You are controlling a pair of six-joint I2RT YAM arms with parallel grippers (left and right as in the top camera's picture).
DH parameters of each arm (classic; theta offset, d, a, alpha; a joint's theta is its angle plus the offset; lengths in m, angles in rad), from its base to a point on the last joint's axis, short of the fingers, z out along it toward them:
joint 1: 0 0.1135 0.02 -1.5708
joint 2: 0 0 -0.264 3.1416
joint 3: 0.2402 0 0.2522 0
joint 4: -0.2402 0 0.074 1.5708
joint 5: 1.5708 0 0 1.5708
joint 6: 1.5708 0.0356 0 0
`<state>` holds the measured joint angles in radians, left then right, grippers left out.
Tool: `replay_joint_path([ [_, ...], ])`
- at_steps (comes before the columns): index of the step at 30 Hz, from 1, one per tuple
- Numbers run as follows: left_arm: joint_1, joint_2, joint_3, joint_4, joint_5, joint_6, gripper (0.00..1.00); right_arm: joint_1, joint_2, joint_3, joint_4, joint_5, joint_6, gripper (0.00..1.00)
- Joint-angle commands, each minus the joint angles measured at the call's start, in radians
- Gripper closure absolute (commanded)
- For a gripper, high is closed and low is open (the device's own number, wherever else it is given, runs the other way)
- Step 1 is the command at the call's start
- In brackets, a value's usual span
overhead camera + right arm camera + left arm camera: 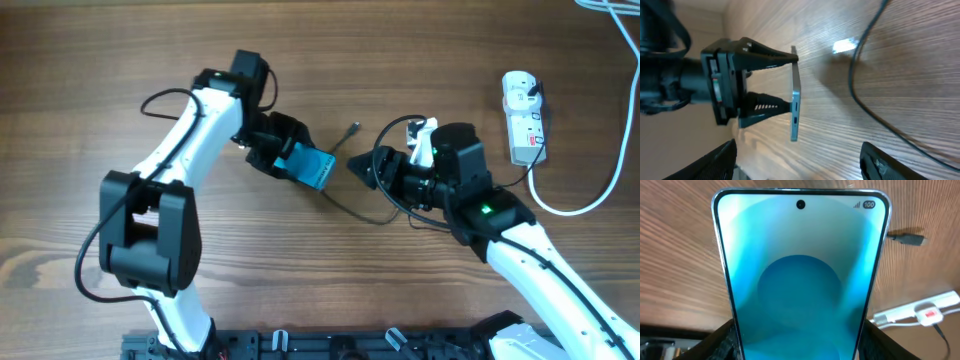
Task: Plug charger to phone and switch on socket
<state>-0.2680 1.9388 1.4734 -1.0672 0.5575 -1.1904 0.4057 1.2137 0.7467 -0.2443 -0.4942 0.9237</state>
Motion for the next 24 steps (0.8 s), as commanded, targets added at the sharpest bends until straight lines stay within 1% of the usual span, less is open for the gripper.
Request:
replay_joint_path([
  [1, -0.054, -0.035, 0.019, 0.052, -0.071, -0.057, 0.96, 0.045, 0.012, 0.019, -0.004, 0.107, 0.050, 0.21],
  [3, -0.087, -0.035, 0.019, 0.084, -0.111, -0.057, 0.96, 0.076, 0.039, 0.019, 0.003, 0.142, 0.068, 0.21],
  [5, -0.103, -0.035, 0.019, 0.089, -0.114, -0.079, 0.96, 0.098, 0.076, 0.019, 0.005, 0.167, 0.090, 0.22],
  [7, -0.111, -0.035, 0.019, 0.088, -0.114, -0.101, 0.96, 0.122, 0.131, 0.019, 0.018, 0.199, 0.107, 0.27],
  [10, -0.112, -0.035, 0.019, 0.082, -0.113, -0.101, 0.96, 0.139, 0.195, 0.019, 0.085, 0.206, 0.100, 0.33],
  [14, -0.112, -0.035, 0.019, 0.080, -0.058, -0.109, 0.96, 0.165, 0.274, 0.019, 0.196, 0.233, 0.097, 0.40],
  [17, -0.112, -0.035, 0.019, 0.079, -0.004, -0.109, 0.96, 0.167, 0.314, 0.019, 0.244, 0.235, 0.097, 0.48],
  [19, -0.112, -0.035, 0.019, 0.077, 0.008, -0.108, 0.96, 0.167, 0.335, 0.019, 0.276, 0.236, 0.097, 0.51],
  [24, -0.112, -0.035, 0.019, 0.029, 0.037, -0.108, 0.96, 0.167, 0.341, 0.019, 0.303, 0.244, 0.097, 0.54],
])
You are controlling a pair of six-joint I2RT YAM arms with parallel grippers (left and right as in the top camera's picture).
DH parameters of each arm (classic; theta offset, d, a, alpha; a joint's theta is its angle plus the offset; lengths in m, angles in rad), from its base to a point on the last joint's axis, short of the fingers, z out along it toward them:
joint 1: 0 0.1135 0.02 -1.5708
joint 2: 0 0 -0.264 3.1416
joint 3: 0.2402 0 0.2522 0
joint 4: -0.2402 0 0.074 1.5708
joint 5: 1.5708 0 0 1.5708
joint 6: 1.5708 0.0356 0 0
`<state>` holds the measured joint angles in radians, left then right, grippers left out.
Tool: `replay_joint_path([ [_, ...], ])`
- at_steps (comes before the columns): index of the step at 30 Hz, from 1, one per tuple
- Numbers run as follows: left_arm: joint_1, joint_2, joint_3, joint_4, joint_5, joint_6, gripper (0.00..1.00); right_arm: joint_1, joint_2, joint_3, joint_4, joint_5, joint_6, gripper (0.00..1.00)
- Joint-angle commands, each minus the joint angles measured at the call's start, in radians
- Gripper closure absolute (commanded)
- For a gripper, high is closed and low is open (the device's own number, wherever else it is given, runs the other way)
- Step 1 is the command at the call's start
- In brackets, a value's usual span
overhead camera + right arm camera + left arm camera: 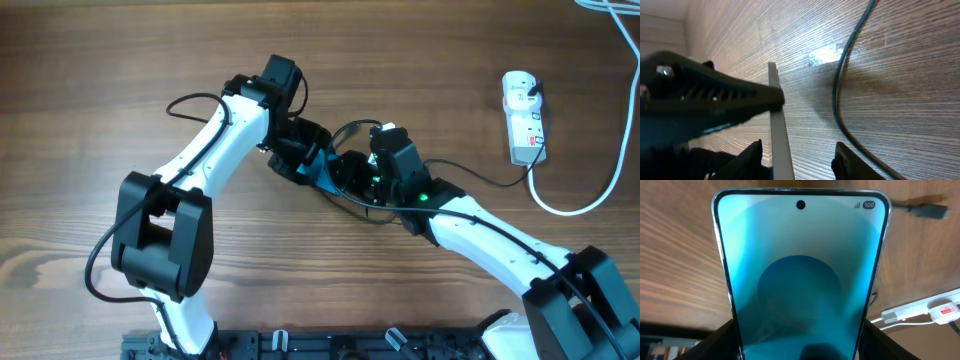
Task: Plug charger to phone and switch on socket
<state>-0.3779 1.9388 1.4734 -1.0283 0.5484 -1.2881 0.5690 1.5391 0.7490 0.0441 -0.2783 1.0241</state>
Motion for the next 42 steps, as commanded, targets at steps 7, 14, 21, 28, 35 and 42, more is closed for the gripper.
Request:
replay_joint_path([
  [7, -0.008, -0.035, 0.019, -0.012, 0.046, -0.010, 0.96, 0.004, 0.015, 0.016, 0.024, 0.027, 0.000, 0.61],
  [14, -0.008, -0.035, 0.019, -0.012, 0.046, -0.010, 0.96, 0.004, 0.015, 0.016, 0.039, 0.026, 0.008, 0.66],
  [21, -0.008, -0.035, 0.019, -0.012, 0.046, -0.010, 0.96, 0.004, 0.015, 0.016, 0.037, 0.016, 0.007, 0.71],
  [28, -0.008, -0.035, 0.019, -0.012, 0.046, -0.010, 0.96, 0.010, 0.015, 0.016, 0.023, 0.016, 0.006, 0.77],
  [35, -0.008, -0.035, 0.019, -0.013, 0.046, -0.010, 0.96, 0.010, 0.015, 0.016, 0.061, 0.008, 0.030, 0.95],
  [42, -0.007, -0.035, 0.019, -0.011, 0.046, -0.010, 0.86, 0.010, 0.015, 0.016, 0.064, 0.008, 0.030, 0.96],
])
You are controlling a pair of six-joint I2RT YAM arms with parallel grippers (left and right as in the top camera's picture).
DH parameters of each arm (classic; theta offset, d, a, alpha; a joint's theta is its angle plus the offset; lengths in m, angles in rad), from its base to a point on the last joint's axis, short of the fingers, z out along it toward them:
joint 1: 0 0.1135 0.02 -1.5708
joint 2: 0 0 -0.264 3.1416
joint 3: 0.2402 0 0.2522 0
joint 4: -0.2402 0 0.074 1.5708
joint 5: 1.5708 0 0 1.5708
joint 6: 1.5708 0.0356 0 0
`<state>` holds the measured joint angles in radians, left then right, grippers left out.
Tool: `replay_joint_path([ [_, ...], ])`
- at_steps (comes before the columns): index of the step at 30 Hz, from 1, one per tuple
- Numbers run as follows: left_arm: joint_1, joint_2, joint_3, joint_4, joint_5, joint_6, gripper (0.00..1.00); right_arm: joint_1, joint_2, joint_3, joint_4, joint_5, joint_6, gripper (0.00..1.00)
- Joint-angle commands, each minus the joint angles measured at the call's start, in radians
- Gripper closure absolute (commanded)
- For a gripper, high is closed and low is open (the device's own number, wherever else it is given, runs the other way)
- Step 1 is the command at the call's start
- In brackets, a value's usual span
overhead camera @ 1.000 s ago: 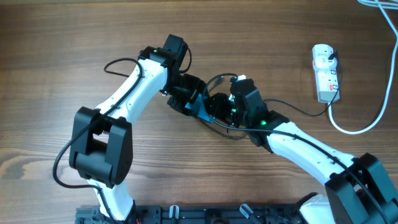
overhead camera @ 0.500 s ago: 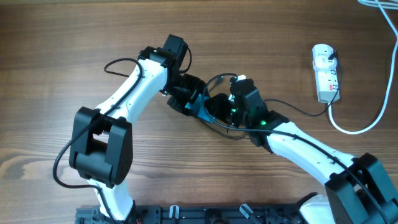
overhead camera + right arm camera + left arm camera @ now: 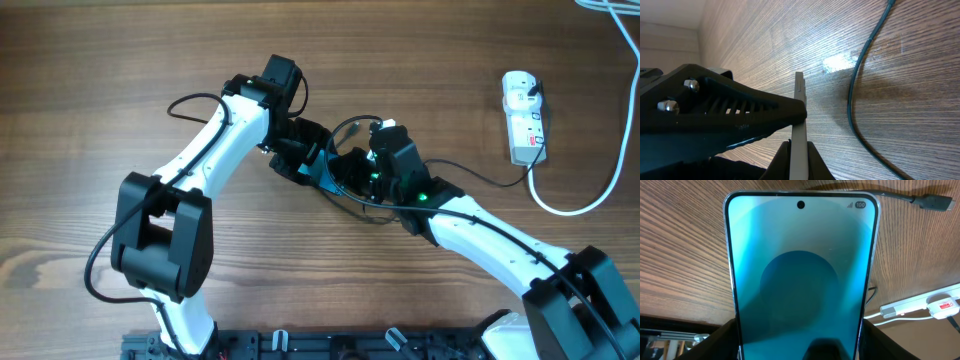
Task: Plug charger to phone and switch on socket
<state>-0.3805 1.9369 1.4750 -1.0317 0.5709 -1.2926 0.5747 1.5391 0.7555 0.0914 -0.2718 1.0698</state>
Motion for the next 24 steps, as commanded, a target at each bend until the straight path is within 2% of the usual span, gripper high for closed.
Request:
replay_joint_path([
  [1, -0.005, -0.033, 0.018, -0.008, 0.023, -0.006, 0.75, 0.004, 0.015, 0.009, 0.017, 0.002, -0.015, 0.95],
  [2, -0.005, -0.033, 0.018, -0.008, 0.023, -0.006, 0.65, 0.004, 0.014, 0.009, 0.017, 0.002, -0.015, 0.95],
  [6, -0.001, -0.033, 0.018, -0.002, 0.023, 0.006, 0.36, -0.035, -0.006, 0.009, 0.009, -0.018, -0.015, 0.95],
  [8, 0.006, -0.033, 0.018, 0.001, 0.024, 0.024, 0.29, -0.066, -0.037, 0.009, -0.017, -0.018, -0.016, 0.96],
  [11, 0.040, -0.033, 0.018, 0.050, 0.135, 0.303, 0.31, -0.127, -0.115, 0.009, -0.111, -0.016, -0.015, 0.95],
  [13, 0.059, -0.033, 0.018, 0.080, 0.201, 0.388, 0.32, -0.156, -0.157, 0.009, -0.148, -0.017, -0.016, 0.96],
  [16, 0.090, -0.033, 0.018, 0.155, 0.383, 0.521, 0.37, -0.199, -0.241, 0.009, -0.167, -0.017, -0.008, 0.95],
  [17, 0.102, -0.033, 0.018, 0.219, 0.509, 0.581, 0.44, -0.216, -0.276, 0.009, -0.168, -0.017, 0.027, 0.96],
  [18, 0.116, -0.037, 0.018, 0.352, 0.703, 0.649, 0.52, -0.252, -0.345, 0.009, -0.167, -0.006, 0.117, 0.96],
  [21, 0.120, -0.058, 0.018, 0.435, 0.748, 0.619, 0.52, -0.274, -0.448, 0.009, -0.166, 0.092, 0.332, 0.96],
  [24, 0.120, -0.073, 0.018, 0.536, 0.745, 0.422, 0.51, -0.253, -0.477, 0.009, -0.137, 0.201, 0.614, 0.96],
])
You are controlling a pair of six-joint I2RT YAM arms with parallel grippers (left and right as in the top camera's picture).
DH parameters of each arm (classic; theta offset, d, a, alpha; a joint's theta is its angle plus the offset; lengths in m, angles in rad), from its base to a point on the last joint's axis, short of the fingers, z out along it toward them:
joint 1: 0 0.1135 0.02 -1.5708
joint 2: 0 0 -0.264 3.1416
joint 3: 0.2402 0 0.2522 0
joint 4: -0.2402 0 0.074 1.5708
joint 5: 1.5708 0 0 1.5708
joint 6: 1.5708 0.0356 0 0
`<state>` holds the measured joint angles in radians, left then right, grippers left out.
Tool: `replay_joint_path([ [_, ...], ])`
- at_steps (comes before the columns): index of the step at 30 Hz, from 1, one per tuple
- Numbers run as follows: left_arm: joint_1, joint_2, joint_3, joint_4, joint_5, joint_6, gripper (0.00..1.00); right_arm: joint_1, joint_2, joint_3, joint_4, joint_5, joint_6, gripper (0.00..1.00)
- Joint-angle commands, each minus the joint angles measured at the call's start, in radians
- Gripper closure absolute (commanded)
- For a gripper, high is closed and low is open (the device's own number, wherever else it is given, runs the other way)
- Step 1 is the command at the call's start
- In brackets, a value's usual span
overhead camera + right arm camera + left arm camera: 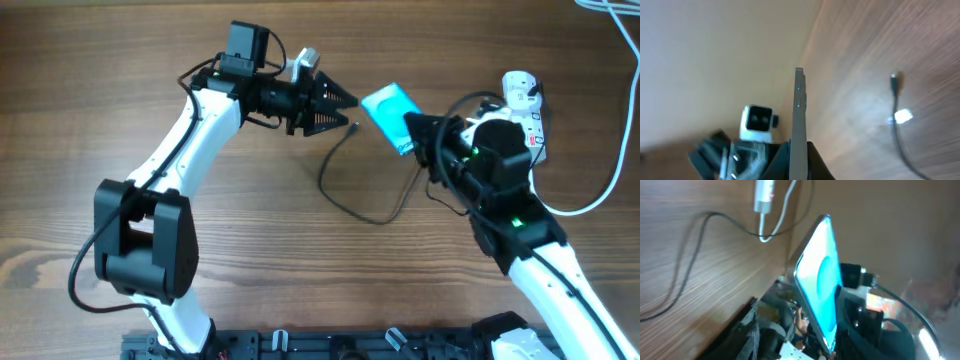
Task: Plug charger to phone and switch on socket
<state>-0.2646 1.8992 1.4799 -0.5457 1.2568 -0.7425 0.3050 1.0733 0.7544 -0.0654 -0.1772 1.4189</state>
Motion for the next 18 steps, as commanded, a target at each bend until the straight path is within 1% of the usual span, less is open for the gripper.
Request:
replay_joint_path([
  [1, 0.003, -0.035, 0.013, 0.082, 0.059, -0.190, 0.51, 0.025, 0.000, 0.010, 0.026, 0.122, 0.314, 0.96],
  [2, -0.001, -0.035, 0.013, 0.122, 0.059, -0.243, 0.51, 0.035, 0.024, 0.010, 0.053, 0.126, 0.375, 0.95],
  [3, -0.008, -0.035, 0.013, 0.158, 0.058, -0.274, 0.51, 0.047, 0.054, 0.010, 0.099, 0.126, 0.390, 0.96],
  [6, -0.043, -0.035, 0.013, 0.238, 0.032, -0.343, 0.52, 0.092, 0.174, 0.010, 0.298, 0.124, 0.390, 0.95],
  [8, -0.059, -0.035, 0.013, 0.243, 0.007, -0.351, 0.53, 0.114, 0.225, 0.010, 0.372, 0.121, 0.389, 0.95],
  [10, -0.059, -0.035, 0.013, 0.243, -0.018, -0.391, 0.53, 0.121, 0.253, 0.010, 0.386, 0.120, 0.388, 0.96],
  [12, -0.058, -0.035, 0.013, 0.243, -0.090, -0.455, 0.55, 0.121, 0.256, 0.010, 0.387, 0.106, 0.386, 0.95],
  [13, -0.059, -0.035, 0.013, 0.243, -0.108, -0.474, 0.57, 0.121, 0.256, 0.010, 0.391, 0.099, 0.387, 0.96],
  [14, -0.059, -0.035, 0.013, 0.244, -0.135, -0.510, 0.63, 0.124, 0.256, 0.010, 0.390, 0.098, 0.387, 0.96],
  [15, -0.059, -0.035, 0.013, 0.244, -0.152, -0.524, 0.67, 0.124, 0.256, 0.010, 0.391, 0.098, 0.388, 0.95],
  [18, -0.060, -0.035, 0.013, 0.243, -0.198, -0.523, 0.67, 0.124, 0.256, 0.010, 0.402, 0.094, 0.391, 0.96],
])
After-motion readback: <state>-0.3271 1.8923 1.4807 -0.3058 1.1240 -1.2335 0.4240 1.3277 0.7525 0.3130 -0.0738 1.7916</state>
